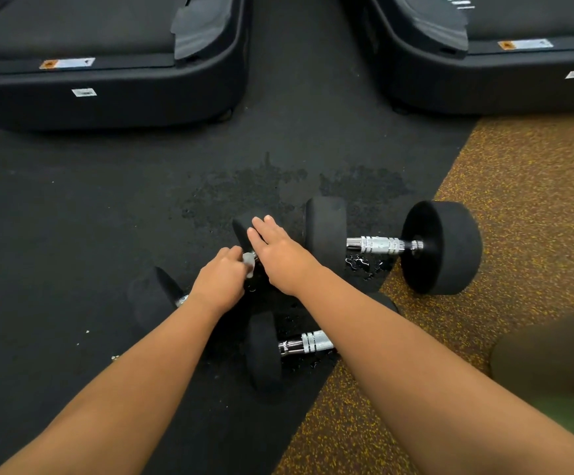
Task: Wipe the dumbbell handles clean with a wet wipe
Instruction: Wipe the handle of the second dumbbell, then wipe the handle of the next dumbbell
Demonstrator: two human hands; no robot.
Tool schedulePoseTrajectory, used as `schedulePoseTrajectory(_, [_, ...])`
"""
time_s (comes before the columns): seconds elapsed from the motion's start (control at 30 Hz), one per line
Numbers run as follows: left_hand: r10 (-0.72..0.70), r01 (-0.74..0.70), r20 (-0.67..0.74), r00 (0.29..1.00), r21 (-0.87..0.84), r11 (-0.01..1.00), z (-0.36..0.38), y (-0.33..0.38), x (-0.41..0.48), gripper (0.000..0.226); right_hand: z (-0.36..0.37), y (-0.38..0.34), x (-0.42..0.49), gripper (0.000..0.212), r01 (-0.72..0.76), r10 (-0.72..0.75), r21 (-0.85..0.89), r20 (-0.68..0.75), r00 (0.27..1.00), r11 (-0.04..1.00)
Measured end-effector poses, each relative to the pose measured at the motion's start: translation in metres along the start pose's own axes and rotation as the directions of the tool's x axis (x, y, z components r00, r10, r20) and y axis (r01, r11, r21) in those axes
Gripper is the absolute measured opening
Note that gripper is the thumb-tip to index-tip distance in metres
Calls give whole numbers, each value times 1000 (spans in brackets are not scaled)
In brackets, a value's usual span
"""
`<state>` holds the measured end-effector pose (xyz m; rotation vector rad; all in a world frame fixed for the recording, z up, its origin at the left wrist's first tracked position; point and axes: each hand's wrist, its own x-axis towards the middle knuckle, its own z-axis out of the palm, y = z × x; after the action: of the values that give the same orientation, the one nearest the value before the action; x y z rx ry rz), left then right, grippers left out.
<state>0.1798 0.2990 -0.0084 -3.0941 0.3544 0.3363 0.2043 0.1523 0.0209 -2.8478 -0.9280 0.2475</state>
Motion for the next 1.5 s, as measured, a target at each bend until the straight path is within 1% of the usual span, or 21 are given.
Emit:
schedulePoseTrajectory(0.1, [-52, 51, 0, 999, -27, 998, -7, 4, 1, 34, 2, 2, -5, 76, 2, -3, 20, 12, 1000, 1000])
schedulePoseTrajectory(0.17, [-117, 117, -3, 993, -77, 990, -13, 4, 2, 31, 2, 3, -9, 75, 18, -18, 27, 5, 1000, 999])
schedulePoseTrajectory(0.23, [-170, 164, -30, 985, -149, 975, -19, 4, 3, 31, 0, 7, -13, 69, 26, -25, 78, -8, 1000, 997])
schedulePoseTrajectory(0.3, [-216, 188, -89, 972, -249, 950, -26, 7, 5, 30, -1, 11, -18, 60, 19, -16, 139, -22, 1000, 990])
schedulePoseTrajectory(0.37, [-251, 191, -150, 956, -327, 926, -35, 13, 8, 29, -1, 15, -24, 56, -6, 20, 206, -68, 998, 979])
schedulePoseTrajectory(0.43, [-253, 177, -193, 948, -343, 922, -43, 19, 10, 27, -2, 19, -31, 57, -38, 77, 288, -128, 989, 957])
schedulePoseTrajectory(0.6, [-308, 167, -254, 917, -456, 874, -59, 39, 7, 25, -12, 29, -47, 52, -55, 188, 456, -251, 949, 888])
schedulePoseTrajectory(0.7, [-253, 76, -314, 915, -482, 873, -71, 61, 7, 26, -18, 37, -55, 54, -69, 240, 510, -278, 930, 858])
schedulePoseTrajectory(0.8, [-204, -4, -349, 914, -512, 859, -85, 83, 9, 19, -26, 45, -62, 55, -75, 276, 538, -304, 912, 839])
schedulePoseTrajectory(0.93, [-166, -56, -315, 934, -590, 805, -101, 109, 13, 12, -36, 56, -72, 41, -65, 313, 573, -346, 884, 817])
schedulePoseTrajectory(1.07, [-78, -140, -339, 937, -573, 807, -109, 127, 18, 15, -50, 67, -85, 28, -93, 371, 595, -364, 854, 798])
schedulePoseTrajectory(1.27, [41, -248, -378, 925, -518, 819, -119, 145, 26, 15, -64, 84, -100, 28, -101, 436, 644, -385, 814, 758])
schedulePoseTrajectory(1.33, [87, -298, -398, 913, -507, 809, -121, 149, 29, 18, -67, 90, -103, 23, -103, 474, 675, -392, 789, 730])
schedulePoseTrajectory(1.43, [113, -329, -404, 908, -521, 787, -122, 155, 33, 23, -68, 100, -108, 18, -112, 528, 696, -419, 739, 709])
schedulePoseTrajectory(1.5, [109, -324, -401, 910, -520, 790, -122, 158, 37, 25, -67, 107, -111, 17, -150, 543, 667, -433, 720, 730])
